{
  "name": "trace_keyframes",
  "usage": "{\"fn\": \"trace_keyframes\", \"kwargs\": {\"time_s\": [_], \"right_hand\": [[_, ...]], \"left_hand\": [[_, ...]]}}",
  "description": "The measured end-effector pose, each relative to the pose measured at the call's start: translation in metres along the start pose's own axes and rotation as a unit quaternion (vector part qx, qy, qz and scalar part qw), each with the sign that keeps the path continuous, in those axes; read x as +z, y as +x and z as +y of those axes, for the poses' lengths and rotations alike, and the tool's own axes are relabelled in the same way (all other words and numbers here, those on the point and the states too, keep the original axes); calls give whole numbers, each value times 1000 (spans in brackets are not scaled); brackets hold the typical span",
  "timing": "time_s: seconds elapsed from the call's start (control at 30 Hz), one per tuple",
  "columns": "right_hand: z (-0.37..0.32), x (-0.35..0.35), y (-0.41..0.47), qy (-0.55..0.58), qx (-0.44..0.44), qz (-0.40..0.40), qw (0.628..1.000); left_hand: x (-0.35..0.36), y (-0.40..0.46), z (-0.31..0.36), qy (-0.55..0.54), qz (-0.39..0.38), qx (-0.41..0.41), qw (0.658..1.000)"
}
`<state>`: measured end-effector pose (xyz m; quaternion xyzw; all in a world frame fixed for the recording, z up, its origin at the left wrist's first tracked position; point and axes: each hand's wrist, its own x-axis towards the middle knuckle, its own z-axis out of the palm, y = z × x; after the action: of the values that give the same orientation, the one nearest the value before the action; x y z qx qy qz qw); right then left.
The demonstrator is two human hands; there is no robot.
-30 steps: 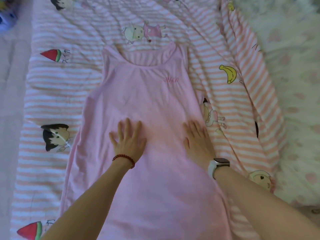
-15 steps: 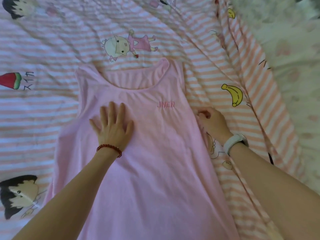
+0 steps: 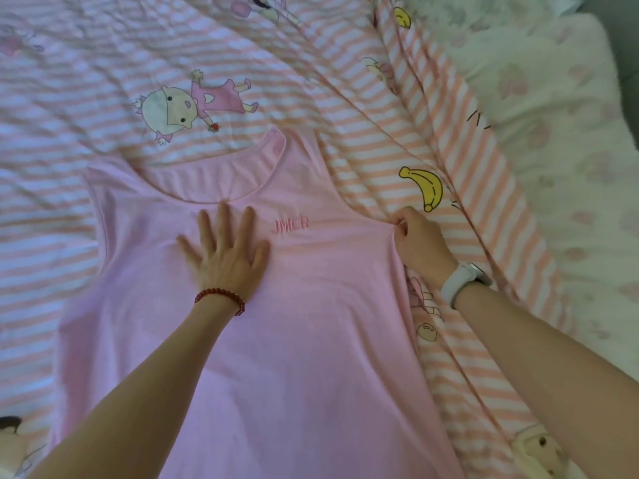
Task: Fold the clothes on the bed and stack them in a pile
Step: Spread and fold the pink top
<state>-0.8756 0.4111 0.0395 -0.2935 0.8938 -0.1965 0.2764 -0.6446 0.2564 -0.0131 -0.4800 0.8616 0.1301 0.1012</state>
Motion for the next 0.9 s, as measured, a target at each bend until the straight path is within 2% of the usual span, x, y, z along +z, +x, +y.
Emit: {"fn": "trace_keyframes", "kwargs": {"time_s": [0.1, 0.13, 0.2, 0.27, 0.3, 0.4, 0.47, 0.6, 0.7, 0.77, 0.83, 0.9], "right_hand": [[-3, 3, -1, -42, 10, 52, 998], [-7, 5, -2, -65, -25, 71, 995], [-21, 13, -3, -117, -167, 81, 976], [-37, 28, 4, -192, -290, 41, 937], [-46, 35, 11, -239, -314, 5, 919], [-72, 55, 41, -336, -313, -46, 887], [-87, 62, 62, -343, -296, -44, 890], [-113, 64, 99, -354, -274, -49, 893], [-125, 60, 115, -271, -285, -3, 919], [-132, 57, 123, -175, -255, 17, 951], [-138, 54, 130, -172, -231, 0, 958], [-144, 52, 137, -205, -231, -27, 951]], "left_hand": [[2, 0, -1, 3, -6, 0, 1000], [2, 1, -1, 4, -5, 0, 1000], [1, 0, -2, 2, 0, 2, 1000], [0, 1, -4, 4, 2, 14, 1000], [-2, 3, -7, 8, 0, 25, 1000], [-13, 14, -23, 17, 3, 58, 998], [-24, 26, -39, -5, 12, 54, 998], [-48, 57, -85, -69, 38, -7, 997], [-59, 72, -121, -119, 110, -52, 985], [-64, 80, -137, -178, 140, -141, 964], [-68, 89, -146, -191, 122, -194, 954], [-73, 100, -153, -145, 66, -169, 973]]}}
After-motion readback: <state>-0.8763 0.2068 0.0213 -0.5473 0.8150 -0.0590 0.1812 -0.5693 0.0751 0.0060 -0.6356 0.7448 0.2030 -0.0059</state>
